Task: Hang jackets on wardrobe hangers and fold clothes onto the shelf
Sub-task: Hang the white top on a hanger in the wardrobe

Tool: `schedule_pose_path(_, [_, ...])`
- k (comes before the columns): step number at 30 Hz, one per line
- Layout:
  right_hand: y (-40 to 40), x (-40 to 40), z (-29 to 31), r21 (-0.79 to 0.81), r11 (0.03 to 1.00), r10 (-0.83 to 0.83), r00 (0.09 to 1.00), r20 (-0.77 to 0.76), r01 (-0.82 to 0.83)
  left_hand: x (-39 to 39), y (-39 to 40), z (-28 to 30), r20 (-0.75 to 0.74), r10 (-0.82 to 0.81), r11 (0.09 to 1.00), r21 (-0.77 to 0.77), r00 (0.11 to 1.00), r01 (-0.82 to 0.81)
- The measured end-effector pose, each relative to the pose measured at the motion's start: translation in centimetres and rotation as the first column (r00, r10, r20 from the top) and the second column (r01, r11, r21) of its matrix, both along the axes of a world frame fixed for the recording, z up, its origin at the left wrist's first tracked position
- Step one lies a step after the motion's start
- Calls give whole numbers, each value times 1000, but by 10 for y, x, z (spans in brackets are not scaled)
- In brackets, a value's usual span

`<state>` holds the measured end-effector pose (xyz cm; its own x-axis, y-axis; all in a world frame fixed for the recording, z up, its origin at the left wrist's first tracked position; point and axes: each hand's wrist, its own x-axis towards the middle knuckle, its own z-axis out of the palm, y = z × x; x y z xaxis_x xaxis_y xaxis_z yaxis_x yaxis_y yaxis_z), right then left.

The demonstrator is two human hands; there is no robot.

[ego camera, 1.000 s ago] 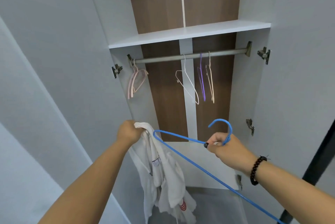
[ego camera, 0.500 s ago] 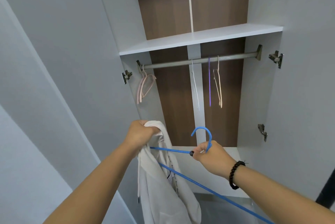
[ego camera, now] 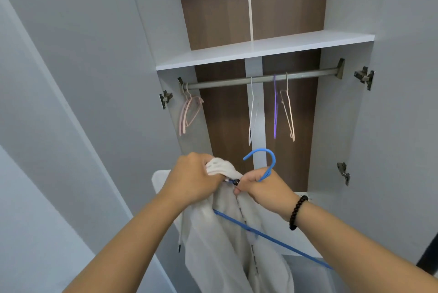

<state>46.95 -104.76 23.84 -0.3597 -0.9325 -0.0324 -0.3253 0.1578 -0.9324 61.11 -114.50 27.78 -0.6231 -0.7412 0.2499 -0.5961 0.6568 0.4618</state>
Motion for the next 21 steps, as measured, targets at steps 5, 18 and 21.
schedule_pose_path(5, [6,-2,10,-17,1000,0,977,212,4,3,-12,-17,134,-131,900,-398,982,175])
schedule_pose_path(18, [25,-40,-12,-369,874,-422,870,-254,316,-17,-25,-33,13,-116,993,-8,993,116])
schedule_pose_path(21, [45,-39,-38,-681,589,-725,657,-207,436,-20,-31,-35,-116,-17,999,39,993,22])
